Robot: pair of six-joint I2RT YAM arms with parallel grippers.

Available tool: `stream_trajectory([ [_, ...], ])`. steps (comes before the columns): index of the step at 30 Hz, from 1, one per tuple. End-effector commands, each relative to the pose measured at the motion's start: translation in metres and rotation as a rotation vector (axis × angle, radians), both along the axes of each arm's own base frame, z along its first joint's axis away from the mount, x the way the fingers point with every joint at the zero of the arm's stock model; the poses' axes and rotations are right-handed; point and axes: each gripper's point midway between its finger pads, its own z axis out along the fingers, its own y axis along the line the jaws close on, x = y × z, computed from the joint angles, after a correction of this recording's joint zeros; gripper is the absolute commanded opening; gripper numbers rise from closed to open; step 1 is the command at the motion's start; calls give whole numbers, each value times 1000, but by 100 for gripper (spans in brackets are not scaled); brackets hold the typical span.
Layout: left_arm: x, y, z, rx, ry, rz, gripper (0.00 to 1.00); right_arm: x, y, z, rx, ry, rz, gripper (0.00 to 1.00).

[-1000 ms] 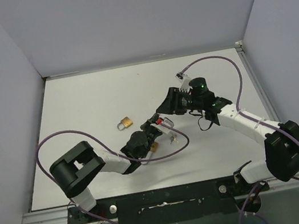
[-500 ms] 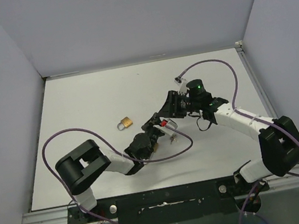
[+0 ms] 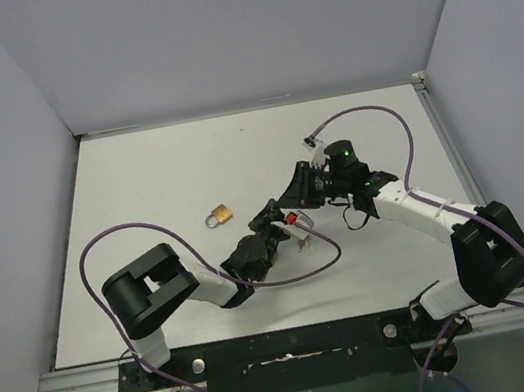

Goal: Unlock with the key

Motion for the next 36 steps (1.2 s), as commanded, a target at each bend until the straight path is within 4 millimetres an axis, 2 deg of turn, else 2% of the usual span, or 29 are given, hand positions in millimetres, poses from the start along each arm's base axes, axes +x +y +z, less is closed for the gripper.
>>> stream_trajectory([
  [1,2,-10,41,-109,-98,7,0,-5,8,-1,18,9,29,14],
  [5,1,-9,43,-121,-100,19,0,-5,7,-3,15,16,15,4],
  [6,2,-8,44,-127,-100,25,5,-4,5,-3,13,15,6,0],
  [8,1,-7,43,-130,-97,32,27,-2,2,-4,16,11,-17,0],
  [10,0,-5,43,-144,-90,37,65,2,-2,-2,25,2,-42,0],
  [11,-1,-2,42,-148,-90,43,76,3,-4,-1,32,-2,-52,0],
  [12,-2,1,41,-175,-76,50,81,5,-7,0,38,-9,-63,0],
  [16,-6,14,27,-164,-44,77,85,13,-17,5,50,-41,-93,0],
  [19,-9,32,18,-178,-23,116,87,18,-27,7,48,-66,-117,0],
  [25,-15,65,11,-323,106,146,87,26,-44,3,-11,-152,-105,0],
  [28,-13,78,19,-449,192,128,86,27,-48,0,-47,-207,-74,0],
  [33,-11,80,42,-569,309,35,82,24,-51,-3,-76,-339,-7,0],
  [36,-2,85,51,-648,403,29,73,21,-51,-1,-50,-428,15,0],
])
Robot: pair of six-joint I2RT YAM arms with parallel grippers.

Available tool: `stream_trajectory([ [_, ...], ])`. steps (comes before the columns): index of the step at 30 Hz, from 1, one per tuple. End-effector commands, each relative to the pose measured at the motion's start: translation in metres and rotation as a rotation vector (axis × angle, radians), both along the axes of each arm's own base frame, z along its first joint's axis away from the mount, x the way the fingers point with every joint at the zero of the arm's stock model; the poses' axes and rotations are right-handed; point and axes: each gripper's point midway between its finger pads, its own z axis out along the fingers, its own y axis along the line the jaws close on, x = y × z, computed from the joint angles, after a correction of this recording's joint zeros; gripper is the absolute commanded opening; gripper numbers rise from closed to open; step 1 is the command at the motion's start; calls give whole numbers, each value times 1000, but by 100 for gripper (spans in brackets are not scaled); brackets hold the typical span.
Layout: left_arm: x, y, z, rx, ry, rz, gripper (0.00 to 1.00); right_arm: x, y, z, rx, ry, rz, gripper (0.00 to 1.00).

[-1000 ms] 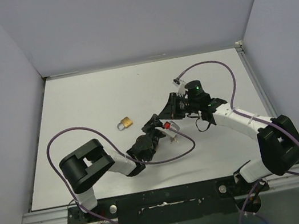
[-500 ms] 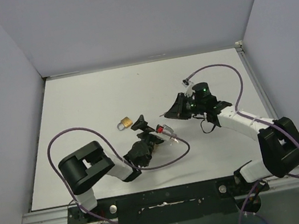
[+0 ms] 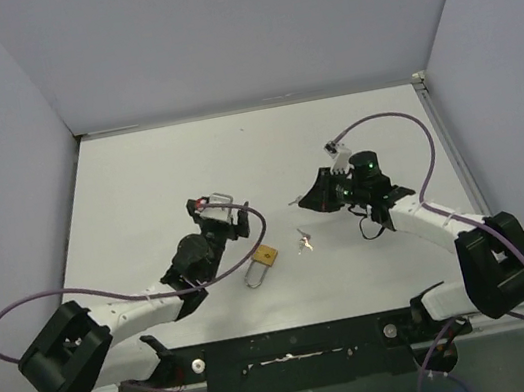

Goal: Unlock with the key

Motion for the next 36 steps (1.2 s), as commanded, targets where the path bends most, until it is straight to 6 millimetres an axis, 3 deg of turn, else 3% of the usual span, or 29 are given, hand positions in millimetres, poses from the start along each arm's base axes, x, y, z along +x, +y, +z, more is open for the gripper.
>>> stream_trajectory([
  [1,4,-14,8,-187,190,-122,69,3,2,29,40,-262,76,0],
  [9,29,-1,-8,-395,460,-138,69,-10,3,43,139,-507,111,0],
  [20,27,-19,-8,-421,490,-227,69,-5,7,40,182,-440,108,0],
  [29,26,-32,-9,-445,516,-289,69,5,8,36,251,-270,93,0],
  [36,24,-42,1,-483,504,-360,69,5,10,40,331,-223,111,0],
])
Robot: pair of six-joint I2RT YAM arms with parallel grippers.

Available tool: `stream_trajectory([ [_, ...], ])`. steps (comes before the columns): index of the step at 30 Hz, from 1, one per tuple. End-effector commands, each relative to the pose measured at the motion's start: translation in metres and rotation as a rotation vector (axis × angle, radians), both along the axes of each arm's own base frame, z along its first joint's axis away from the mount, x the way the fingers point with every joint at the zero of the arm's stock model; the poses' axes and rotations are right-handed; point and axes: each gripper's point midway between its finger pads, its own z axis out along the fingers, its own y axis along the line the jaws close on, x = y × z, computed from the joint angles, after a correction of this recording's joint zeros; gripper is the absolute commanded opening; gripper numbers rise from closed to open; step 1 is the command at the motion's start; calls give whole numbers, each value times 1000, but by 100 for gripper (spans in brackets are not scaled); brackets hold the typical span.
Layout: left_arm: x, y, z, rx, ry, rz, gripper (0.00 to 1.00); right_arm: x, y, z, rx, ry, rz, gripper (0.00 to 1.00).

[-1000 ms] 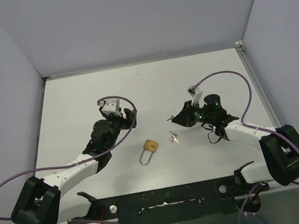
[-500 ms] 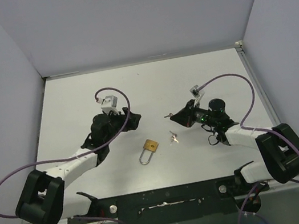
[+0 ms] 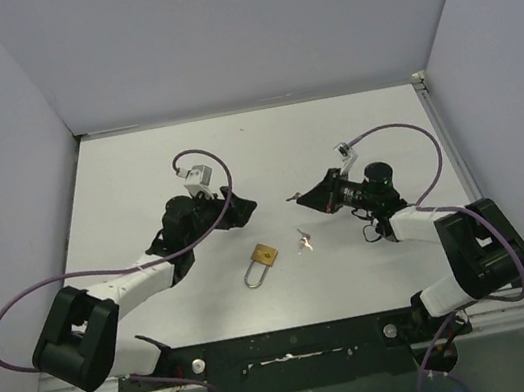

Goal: Unlock with the key

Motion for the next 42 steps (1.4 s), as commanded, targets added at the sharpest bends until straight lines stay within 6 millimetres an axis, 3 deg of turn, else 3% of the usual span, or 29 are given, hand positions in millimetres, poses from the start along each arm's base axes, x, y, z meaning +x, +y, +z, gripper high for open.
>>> stream_trajectory([
  [1,10,-20,44,-124,-101,-68,70,5,6,30,88,-48,44,0],
  [8,0,-46,54,-280,-100,-212,70,3,11,38,145,-39,71,0],
  [12,2,-48,49,-295,-80,-207,68,4,11,38,151,-31,67,0],
  [14,7,-42,45,-270,-66,-160,68,5,10,38,149,-24,63,0],
  [18,31,-7,29,-171,-22,72,69,7,10,35,139,-2,58,0],
  [24,48,50,-3,167,44,320,77,7,10,34,136,22,57,0],
  [26,50,59,-15,264,78,330,78,7,9,34,138,24,58,0],
  [35,61,64,-57,569,114,196,81,0,4,42,140,-28,98,0],
  [42,72,68,-76,626,92,139,81,-4,2,42,142,-37,115,0],
])
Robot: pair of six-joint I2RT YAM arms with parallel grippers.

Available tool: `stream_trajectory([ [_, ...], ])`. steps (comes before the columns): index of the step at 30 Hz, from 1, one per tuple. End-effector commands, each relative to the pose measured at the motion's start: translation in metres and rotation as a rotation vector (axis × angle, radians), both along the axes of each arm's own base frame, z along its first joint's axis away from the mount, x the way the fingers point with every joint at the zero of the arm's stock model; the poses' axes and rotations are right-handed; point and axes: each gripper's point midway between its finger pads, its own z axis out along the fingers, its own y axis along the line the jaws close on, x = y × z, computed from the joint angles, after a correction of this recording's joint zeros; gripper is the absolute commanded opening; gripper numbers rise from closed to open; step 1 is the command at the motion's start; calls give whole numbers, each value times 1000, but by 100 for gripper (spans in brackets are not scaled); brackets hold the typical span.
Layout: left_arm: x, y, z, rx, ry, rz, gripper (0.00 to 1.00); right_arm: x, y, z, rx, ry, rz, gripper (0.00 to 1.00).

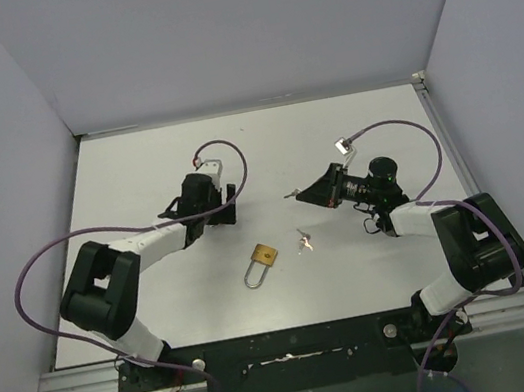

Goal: Unlock with the key

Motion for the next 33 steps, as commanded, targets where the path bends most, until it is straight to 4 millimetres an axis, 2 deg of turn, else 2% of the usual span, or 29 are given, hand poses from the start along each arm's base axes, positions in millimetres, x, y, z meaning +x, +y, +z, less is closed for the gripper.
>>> stream_trajectory([
  [1,21,1,8,31,-53,-57,81,-2,0,23,21,-102,32,0],
  [11,24,-5,-13,34,-18,-172,81,-6,-1,23,21,-102,26,0],
  [25,20,-14,-28,35,41,-234,75,-6,0,22,25,-99,33,0],
  [28,15,-21,-34,18,84,-251,70,-6,0,22,22,-99,33,0],
  [33,4,-38,-35,34,94,-282,68,-6,0,20,20,-95,35,0],
])
